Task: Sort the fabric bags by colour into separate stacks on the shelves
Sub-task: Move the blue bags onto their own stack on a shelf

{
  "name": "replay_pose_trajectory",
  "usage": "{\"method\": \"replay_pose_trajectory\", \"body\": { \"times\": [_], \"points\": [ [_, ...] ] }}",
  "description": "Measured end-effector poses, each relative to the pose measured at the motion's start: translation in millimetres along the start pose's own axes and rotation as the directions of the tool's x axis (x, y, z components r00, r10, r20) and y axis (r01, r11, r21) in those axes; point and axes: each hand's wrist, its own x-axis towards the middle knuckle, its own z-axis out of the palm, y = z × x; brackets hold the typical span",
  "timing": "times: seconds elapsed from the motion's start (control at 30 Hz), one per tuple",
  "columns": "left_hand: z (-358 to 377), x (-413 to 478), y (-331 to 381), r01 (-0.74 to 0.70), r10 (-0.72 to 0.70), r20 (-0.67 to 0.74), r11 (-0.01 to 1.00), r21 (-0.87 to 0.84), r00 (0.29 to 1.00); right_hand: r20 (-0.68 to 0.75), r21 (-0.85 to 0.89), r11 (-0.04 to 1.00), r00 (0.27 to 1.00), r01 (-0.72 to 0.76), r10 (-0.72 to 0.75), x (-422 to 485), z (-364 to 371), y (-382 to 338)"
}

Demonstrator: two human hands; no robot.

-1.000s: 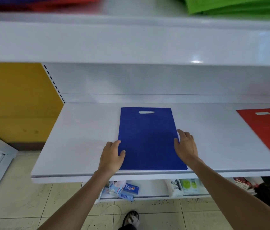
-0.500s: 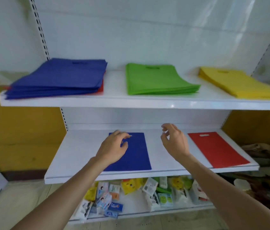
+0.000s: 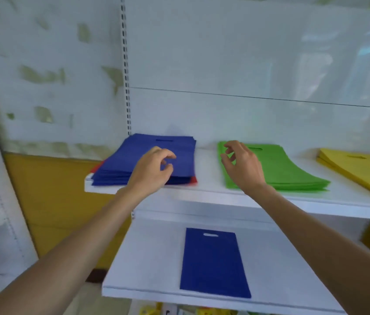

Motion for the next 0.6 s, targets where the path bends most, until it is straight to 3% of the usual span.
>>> {"method": "replay_pose_trajectory", "body": {
  "times": [0.2, 0.33, 0.43, 0.5, 0.6],
  "points": [
    [-46, 43, -109, 0.207, -0.206, -0.024, 0.967, 0.145, 0.978, 0.115, 0.002, 0.996, 0.989, -0.092, 0.092, 62, 84, -25],
    [-46, 72, -165, 0.343, -0.340, -0.044, 0.932, 0.120, 0.939, 0.205, -0.071, 0.977, 0.956, -0.200, 0.211, 94, 134, -23],
    [-37, 92, -192, 0.453, -0.463, 0.056, 0.882, 0.132, 0.885, 0.215, -0.174, 0.922, 0.900, -0.346, 0.378, 109, 161, -19],
    [-34, 98, -200, 0.463, -0.475, 0.094, 0.877, 0.125, 0.875, 0.240, -0.211, 0.889, 0.860, -0.406, 0.450, 115, 169, -15],
    [-36, 107, -211, 0.423, -0.427, 0.023, 0.901, 0.102, 0.904, 0.235, -0.168, 0.841, 0.807, -0.515, 0.541, 125, 181, -9]
  ]
}}
